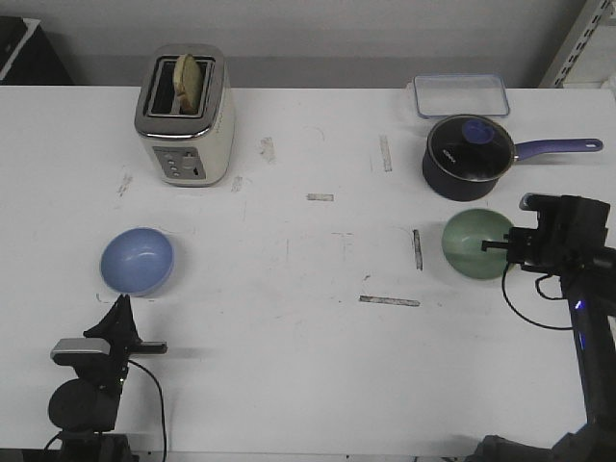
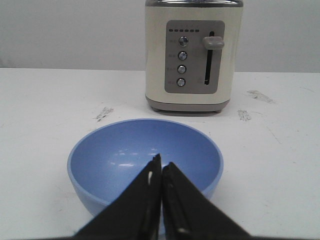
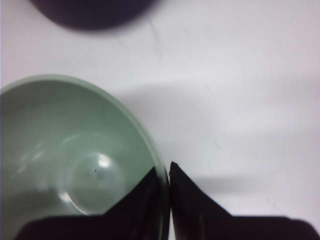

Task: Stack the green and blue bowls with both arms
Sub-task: 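Carry the green bowl toward the table center and set it down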

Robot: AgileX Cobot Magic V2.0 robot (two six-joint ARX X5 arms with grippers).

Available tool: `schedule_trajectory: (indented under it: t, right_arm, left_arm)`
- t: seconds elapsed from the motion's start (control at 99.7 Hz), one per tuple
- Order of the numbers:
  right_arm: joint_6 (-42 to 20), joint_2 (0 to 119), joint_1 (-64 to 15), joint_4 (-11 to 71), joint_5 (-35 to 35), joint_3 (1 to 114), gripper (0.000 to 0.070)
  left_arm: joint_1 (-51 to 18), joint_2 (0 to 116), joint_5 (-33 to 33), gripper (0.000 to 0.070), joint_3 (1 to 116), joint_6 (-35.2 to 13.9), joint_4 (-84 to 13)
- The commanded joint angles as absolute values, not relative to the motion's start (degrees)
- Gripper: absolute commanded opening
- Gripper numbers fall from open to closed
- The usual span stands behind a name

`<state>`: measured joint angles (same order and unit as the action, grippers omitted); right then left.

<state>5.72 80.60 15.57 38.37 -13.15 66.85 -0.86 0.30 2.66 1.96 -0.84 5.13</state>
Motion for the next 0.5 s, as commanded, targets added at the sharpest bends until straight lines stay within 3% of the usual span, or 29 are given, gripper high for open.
schedule_trajectory:
  t: [0.0,0.211,0.491]
  right_arm:
    - [3.29,78.28,13.39,38.37,-16.45,69.23,0.0000]
    - [1.13,73.10,-0.82,37.52,-18.17,70.22,0.0000]
    - [-0.62,76.86,-23.49,38.96,-17.96,70.17,0.0000]
  left_arm:
    - [-0.71,0.19,2.57,0.0001,0.71,-1.13,5.72]
    - [-0.71,0.19,2.57,0.0001,0.71,-1.13,5.69]
    - [-0.71,0.19,2.57,0.0001,0.71,-1.13,5.67]
